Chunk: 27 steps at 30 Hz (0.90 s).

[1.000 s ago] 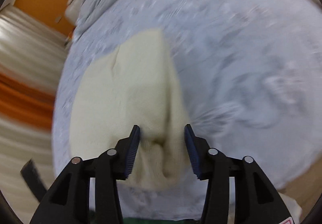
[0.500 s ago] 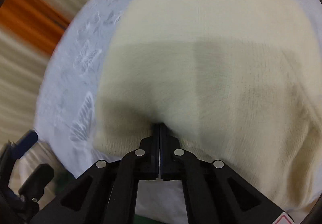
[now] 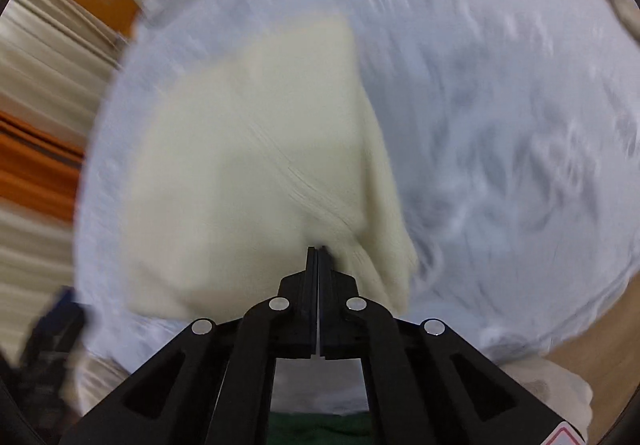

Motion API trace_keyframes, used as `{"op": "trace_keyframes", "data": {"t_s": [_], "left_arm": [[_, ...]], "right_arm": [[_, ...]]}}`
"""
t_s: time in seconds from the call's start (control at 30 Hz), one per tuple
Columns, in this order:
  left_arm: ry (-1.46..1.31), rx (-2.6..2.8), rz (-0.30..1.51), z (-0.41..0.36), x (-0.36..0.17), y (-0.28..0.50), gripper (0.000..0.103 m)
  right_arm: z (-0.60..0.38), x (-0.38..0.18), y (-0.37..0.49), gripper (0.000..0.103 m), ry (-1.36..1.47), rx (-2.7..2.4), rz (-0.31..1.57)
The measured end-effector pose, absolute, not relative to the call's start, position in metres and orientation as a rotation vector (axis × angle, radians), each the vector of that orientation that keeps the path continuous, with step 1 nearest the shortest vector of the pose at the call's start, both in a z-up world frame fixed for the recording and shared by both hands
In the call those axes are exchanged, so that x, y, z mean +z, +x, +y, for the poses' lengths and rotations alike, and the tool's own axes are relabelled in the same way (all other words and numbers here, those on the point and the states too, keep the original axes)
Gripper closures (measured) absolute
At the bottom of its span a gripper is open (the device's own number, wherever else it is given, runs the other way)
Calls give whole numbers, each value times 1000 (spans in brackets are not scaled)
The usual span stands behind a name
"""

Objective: Fold small clothes

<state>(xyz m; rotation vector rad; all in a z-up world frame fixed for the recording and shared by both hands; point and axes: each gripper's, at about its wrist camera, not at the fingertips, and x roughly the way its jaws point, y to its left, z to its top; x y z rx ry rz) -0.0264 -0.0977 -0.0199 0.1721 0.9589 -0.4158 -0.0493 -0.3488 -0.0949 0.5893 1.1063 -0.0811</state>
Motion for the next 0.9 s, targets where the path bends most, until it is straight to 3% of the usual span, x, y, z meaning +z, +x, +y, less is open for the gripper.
{"op": "trace_keyframes", "data": {"t_s": [0.13, 0.27, 0.37, 0.5, 0.67, 0.77, 0.83, 0.9], "left_arm": [[162, -417, 973, -111, -22, -19, 27], [143, -412, 1025, -122, -35, -9, 27], [159, -386, 1062, -127, -48, 1, 27], [150, -365, 1090, -125, -55, 9, 27], [169, -363, 1089, -127, -58, 9, 27], [160, -369, 1090, -129, -58, 10, 27], [173, -368, 1096, -132, -60, 11, 27], [187, -366, 1100, -134, -63, 11, 27]], "right_arm": [[-348, -67, -17, 103, 450, -103, 1030], [-351, -128, 31, 103, 398, -131, 1197], [-351, -124, 42, 103, 368, -126, 1194], [-350, -82, 18, 98, 424, -106, 1093], [-333, -74, -25, 94, 511, -96, 1064], [-310, -86, -24, 94, 491, -55, 1125], [-300, -110, -16, 103, 418, -93, 1231], [-302, -134, -11, 103, 417, -109, 1293]]}}
